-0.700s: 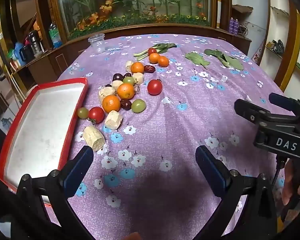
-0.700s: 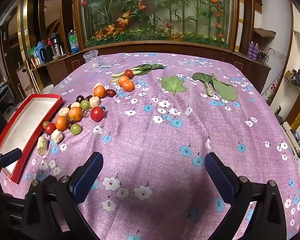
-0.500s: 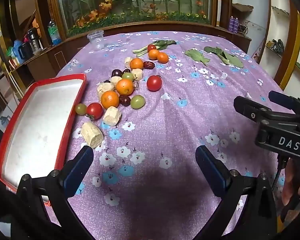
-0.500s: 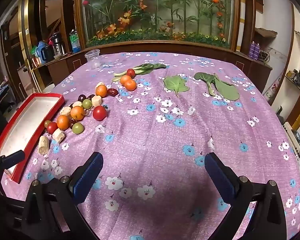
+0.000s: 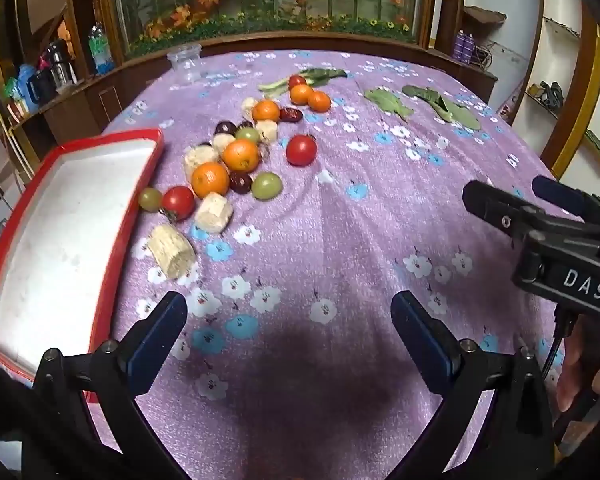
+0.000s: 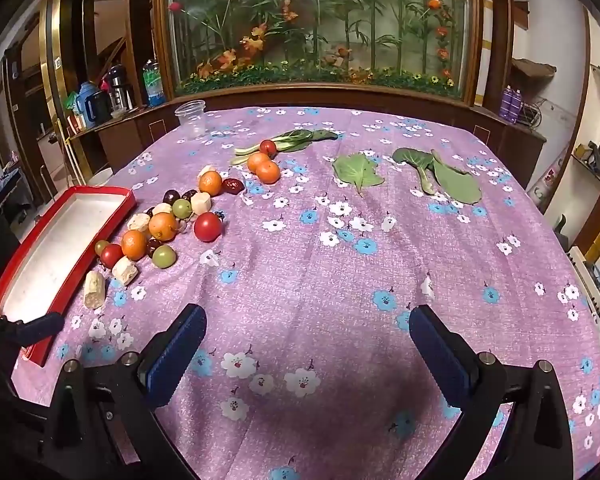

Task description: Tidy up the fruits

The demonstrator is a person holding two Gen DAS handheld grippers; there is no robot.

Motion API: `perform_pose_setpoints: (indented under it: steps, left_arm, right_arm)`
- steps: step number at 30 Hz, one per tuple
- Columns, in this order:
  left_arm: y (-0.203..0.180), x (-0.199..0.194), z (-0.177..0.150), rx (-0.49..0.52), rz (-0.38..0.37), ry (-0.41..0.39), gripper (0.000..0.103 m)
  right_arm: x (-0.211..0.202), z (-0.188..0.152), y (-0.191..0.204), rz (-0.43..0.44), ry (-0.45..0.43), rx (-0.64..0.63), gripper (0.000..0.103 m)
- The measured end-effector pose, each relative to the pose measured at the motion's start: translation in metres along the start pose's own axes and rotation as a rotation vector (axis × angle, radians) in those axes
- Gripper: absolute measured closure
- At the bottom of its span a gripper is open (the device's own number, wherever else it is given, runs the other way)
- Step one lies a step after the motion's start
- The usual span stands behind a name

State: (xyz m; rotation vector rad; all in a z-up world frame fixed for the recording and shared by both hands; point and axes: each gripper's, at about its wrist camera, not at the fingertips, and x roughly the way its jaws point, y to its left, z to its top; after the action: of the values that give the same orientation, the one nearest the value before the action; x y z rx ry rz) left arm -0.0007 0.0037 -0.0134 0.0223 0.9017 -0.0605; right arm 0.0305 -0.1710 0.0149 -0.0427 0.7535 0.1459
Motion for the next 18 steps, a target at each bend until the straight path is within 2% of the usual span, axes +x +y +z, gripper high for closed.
perform_pose_setpoints:
  steps: [5, 9, 10, 13, 15, 16, 18]
  left_arm:
    - [-0.002, 0.003, -0.006, 0.011, -0.057, 0.022, 0.006]
    - [0.000, 0.011, -0.008, 0.001, -0.107, 0.064, 0.019]
    - [0.001, 0.013, -0.008, -0.007, -0.124, 0.072, 0.019]
    - [0.013, 0.017, -0.010, -0.070, -0.246, 0.080, 0.019]
    - [0.026, 0.015, -0.014, -0.163, -0.361, 0.042, 0.019]
    - [0.030, 0.015, -0.015, -0.189, -0.383, 0.038, 0.019]
    - [0.029, 0.015, -0.014, -0.168, -0.364, 0.059, 0.019]
  right_arm:
    - [0.000, -0.001, 0.001, 0.002, 0.013, 0.001, 0.001]
    - [0.001, -0.002, 0.002, 0.010, 0.027, 0.012, 0.001]
    - [0.002, -0.002, 0.002, 0.011, 0.028, 0.013, 0.001]
    - [0.003, -0.001, 0.004, 0.006, 0.033, 0.014, 0.001]
    - [0.004, -0.001, 0.005, 0.003, 0.038, 0.014, 0.001]
    - [0.005, -0.001, 0.006, 0.001, 0.041, 0.013, 0.001]
    - [0.007, -0.001, 0.007, -0.002, 0.043, 0.013, 0.001]
